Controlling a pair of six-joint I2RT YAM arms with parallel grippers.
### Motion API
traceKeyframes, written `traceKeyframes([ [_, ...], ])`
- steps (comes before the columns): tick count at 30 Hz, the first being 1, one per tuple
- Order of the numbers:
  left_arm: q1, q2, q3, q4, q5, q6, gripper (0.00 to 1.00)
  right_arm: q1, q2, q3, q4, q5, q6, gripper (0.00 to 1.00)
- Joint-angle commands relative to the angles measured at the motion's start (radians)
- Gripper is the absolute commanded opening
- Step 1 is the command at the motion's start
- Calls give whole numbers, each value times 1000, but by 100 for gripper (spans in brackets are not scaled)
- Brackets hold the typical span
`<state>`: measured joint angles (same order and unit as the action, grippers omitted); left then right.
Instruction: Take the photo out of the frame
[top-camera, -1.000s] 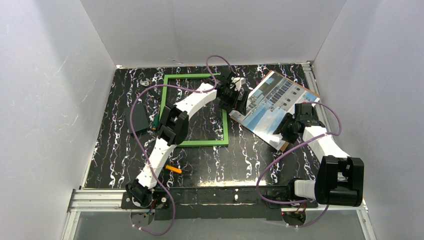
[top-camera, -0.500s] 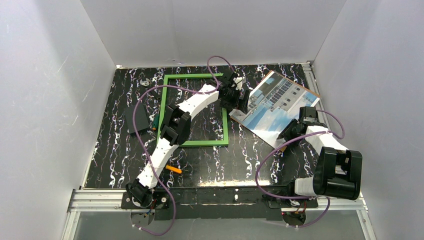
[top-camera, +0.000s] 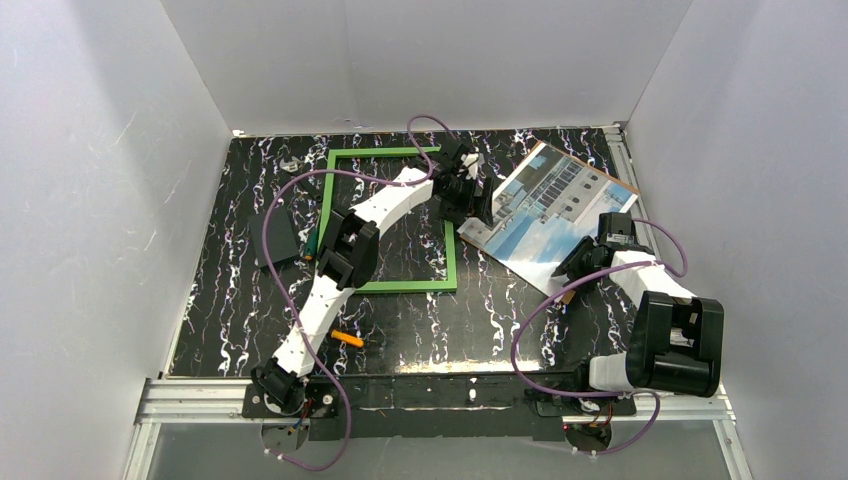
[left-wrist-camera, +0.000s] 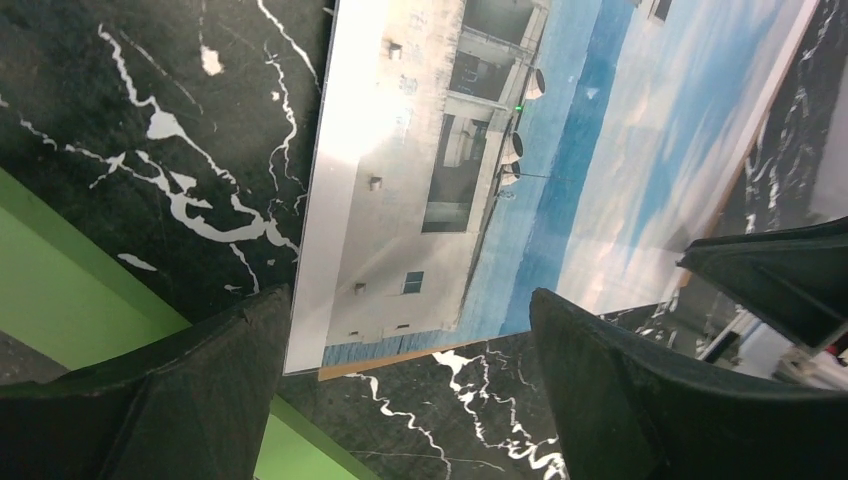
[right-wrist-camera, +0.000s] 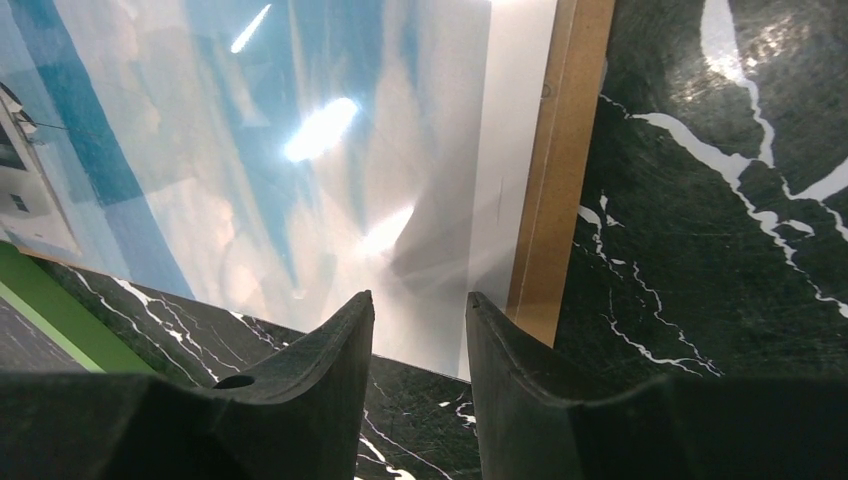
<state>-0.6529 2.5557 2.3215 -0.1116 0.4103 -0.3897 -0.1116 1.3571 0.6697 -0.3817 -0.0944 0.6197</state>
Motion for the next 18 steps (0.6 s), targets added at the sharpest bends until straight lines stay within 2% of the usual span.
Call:
traceKeyframes([
  [1,-5,-107,-53,-56,119,-121,85,-2,38,-10,2,-1,-10,47],
  [5,-5,-143,-63,-11,140,-160,84,-2,51,-6,4,-8,-11,46],
  [12,-2,-159,-78,84,238,-285,74,0,70,3,3,-17,-16,46],
  [18,33,-166,-156,275,351,-509,67,-1,77,5,1,-19,-17,46],
])
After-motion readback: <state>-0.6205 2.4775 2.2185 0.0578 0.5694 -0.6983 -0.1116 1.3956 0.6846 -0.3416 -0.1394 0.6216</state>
